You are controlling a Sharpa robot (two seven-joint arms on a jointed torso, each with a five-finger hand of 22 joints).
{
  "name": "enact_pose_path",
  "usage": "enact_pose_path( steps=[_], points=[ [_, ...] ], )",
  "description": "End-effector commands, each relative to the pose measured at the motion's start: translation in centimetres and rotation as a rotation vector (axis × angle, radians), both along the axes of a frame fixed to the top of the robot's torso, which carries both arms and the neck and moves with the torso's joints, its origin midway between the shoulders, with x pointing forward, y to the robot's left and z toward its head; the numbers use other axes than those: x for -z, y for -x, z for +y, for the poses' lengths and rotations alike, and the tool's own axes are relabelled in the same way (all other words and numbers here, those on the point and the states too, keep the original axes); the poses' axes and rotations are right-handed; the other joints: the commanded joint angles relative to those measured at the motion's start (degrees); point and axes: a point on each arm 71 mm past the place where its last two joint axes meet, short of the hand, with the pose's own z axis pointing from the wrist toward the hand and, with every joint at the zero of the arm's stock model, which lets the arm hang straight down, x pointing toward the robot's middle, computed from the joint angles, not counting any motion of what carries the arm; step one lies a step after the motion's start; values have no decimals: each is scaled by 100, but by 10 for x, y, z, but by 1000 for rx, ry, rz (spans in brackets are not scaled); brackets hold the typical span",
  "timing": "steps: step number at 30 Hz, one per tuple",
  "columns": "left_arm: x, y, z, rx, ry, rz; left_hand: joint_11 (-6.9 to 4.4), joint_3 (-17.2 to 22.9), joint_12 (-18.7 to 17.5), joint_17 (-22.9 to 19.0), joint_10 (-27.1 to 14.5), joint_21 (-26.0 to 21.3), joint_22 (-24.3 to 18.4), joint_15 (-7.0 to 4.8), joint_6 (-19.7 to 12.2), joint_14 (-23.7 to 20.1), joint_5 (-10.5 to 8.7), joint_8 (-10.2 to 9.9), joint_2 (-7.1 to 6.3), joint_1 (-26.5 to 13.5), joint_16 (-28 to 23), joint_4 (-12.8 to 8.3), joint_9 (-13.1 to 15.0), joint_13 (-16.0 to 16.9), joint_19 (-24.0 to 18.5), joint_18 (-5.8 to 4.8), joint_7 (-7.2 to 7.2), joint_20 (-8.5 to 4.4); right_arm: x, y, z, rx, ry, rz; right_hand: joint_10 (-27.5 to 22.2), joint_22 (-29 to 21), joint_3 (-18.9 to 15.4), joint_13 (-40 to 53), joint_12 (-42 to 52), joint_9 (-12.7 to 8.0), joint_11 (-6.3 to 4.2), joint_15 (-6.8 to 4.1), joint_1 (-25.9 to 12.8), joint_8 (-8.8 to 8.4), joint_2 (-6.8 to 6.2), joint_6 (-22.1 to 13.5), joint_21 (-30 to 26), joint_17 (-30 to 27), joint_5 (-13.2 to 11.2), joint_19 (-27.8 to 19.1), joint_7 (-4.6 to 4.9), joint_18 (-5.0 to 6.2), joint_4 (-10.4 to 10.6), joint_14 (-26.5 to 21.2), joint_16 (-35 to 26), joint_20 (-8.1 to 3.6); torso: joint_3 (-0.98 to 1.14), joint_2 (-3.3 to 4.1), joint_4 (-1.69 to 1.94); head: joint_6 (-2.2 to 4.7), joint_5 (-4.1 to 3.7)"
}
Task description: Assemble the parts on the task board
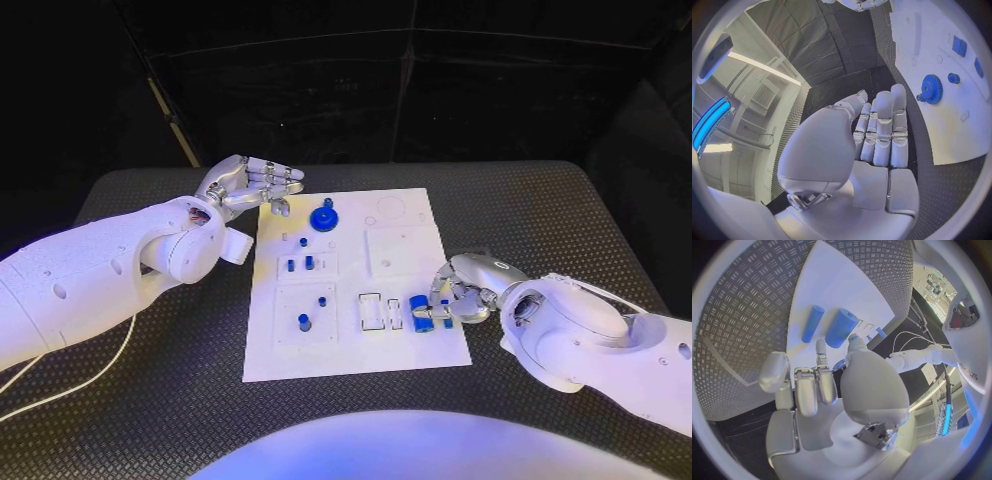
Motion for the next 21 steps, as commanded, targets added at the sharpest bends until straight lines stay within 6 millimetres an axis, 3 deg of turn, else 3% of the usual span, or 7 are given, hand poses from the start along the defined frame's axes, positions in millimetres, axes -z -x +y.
enact_pose_path(
  steps=[1,7,14,21],
  points=[
    [-1,0,-1,8,9,-4,5,-39,27,-8,-47,-32,-6,-11,-11,-41,-19,21,18,-52,-24,5,-7,9,-39,117,10,7,5,3,3,-16,50,17,146,8,-30,645,21,24,-45,-35,-40,37,3,-30,32,1238,23,42,-10,-59,0,551,37,-20,-2,2,-1,-19,14],
    [-1,0,0,8,8,-3,5,-46,38,-10,-52,-40,-12,-10,-9,-42,-19,25,25,-63,-25,11,-8,11,-38,117,8,9,15,6,7,-23,56,45,147,14,-30,654,21,71,-56,-44,-21,106,22,-36,33,1245,33,43,-22,-59,-3,552,40,-27,-1,10,2,-32,36],
    [-1,0,0,7,8,-2,5,-46,38,-10,-52,-40,-12,-10,-9,-42,-19,25,25,-63,-25,11,-8,11,-38,117,8,9,18,6,8,-21,56,50,150,30,-11,676,14,197,-75,-61,101,278,103,-105,37,1249,279,46,-42,-62,-11,553,41,-44,-7,5,1,-58,36],
    [-2,1,0,8,8,-3,5,-48,42,-11,-55,-42,-14,-10,-9,-43,-19,27,28,-66,-25,13,-8,12,-37,117,8,10,14,4,9,11,11,-6,161,39,46,705,8,309,-84,-71,219,419,390,-208,39,1252,716,49,-50,-63,-30,553,42,-54,-7,-3,-7,-75,53]
  ],
)
